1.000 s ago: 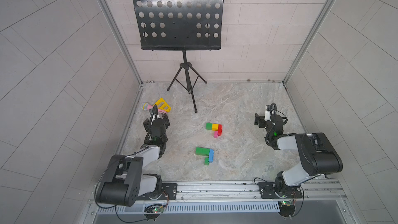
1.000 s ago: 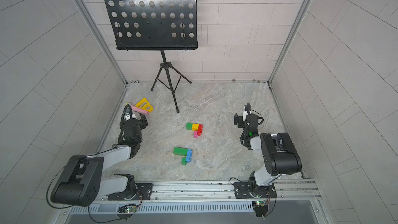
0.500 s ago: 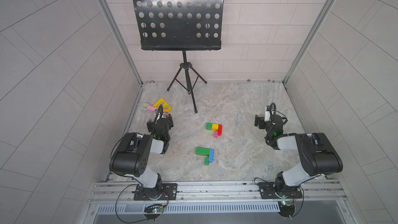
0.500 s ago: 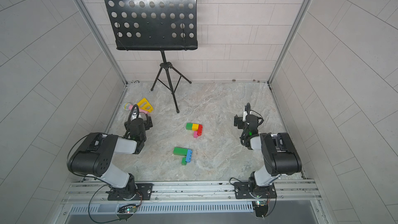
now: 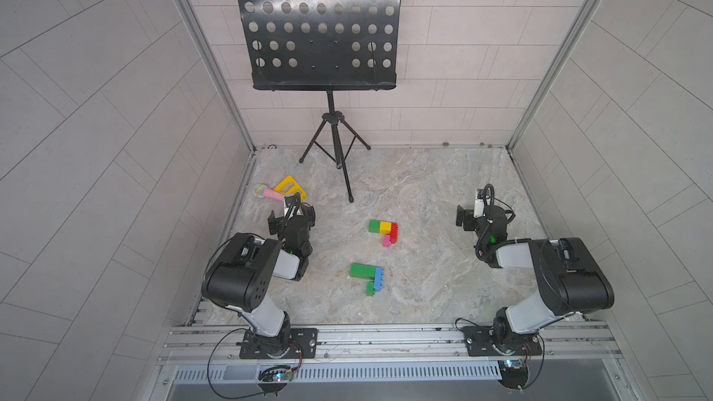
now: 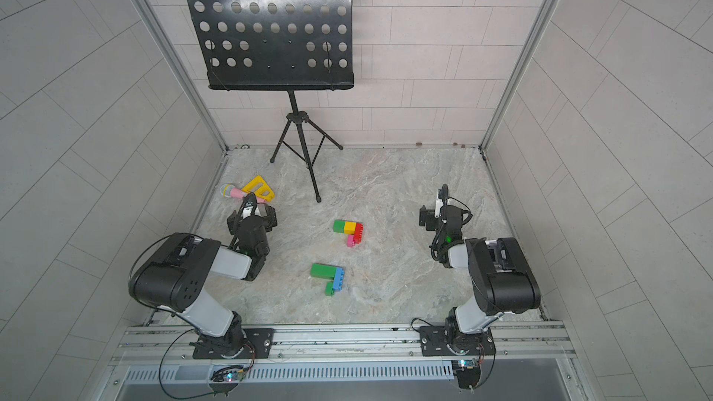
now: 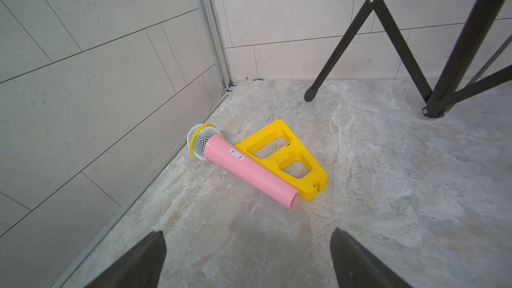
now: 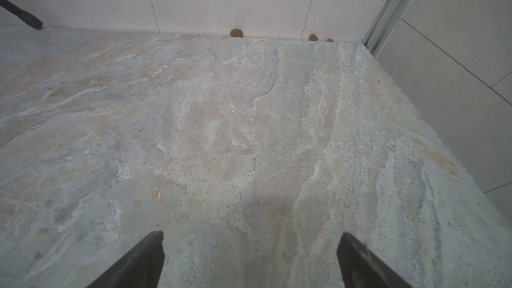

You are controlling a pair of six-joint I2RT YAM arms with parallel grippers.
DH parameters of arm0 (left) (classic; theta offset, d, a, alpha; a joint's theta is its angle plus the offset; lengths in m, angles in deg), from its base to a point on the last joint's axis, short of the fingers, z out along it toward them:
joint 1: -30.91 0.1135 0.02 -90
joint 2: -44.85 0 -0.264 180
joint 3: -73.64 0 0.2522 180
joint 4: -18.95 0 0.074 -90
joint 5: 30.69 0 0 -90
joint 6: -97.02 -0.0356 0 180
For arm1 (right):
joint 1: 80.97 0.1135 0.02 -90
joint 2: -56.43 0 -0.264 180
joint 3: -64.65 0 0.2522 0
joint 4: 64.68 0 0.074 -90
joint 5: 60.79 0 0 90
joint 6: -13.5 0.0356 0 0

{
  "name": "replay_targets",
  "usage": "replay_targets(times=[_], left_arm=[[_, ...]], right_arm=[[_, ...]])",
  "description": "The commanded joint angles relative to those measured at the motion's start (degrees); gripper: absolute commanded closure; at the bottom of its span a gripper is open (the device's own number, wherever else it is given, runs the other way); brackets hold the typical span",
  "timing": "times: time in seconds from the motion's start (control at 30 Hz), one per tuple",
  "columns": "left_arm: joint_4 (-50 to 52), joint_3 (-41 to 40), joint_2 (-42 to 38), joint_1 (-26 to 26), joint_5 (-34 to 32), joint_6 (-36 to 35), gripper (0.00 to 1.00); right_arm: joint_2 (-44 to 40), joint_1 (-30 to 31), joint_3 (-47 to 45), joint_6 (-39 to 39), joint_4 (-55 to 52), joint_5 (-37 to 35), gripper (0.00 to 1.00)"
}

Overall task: Assemble the letter r with lego
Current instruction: Reset both arms

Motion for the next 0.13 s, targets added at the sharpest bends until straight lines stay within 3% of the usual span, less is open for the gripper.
replay_targets(times=[0.0, 0.1], left_arm=[[-0.79, 0.27, 0.28, 0.31, -0.47, -0.95, 0.00], [-1.16, -0.04, -0.02, 0.43, -0.20, -1.03, 0.00]], right_arm=[[-0.75, -0.34, 0.35, -0.24, -0.07, -0.15, 0.00], [-0.70, -0.31, 0.34, -0.26, -0.04, -0.14, 0.00]])
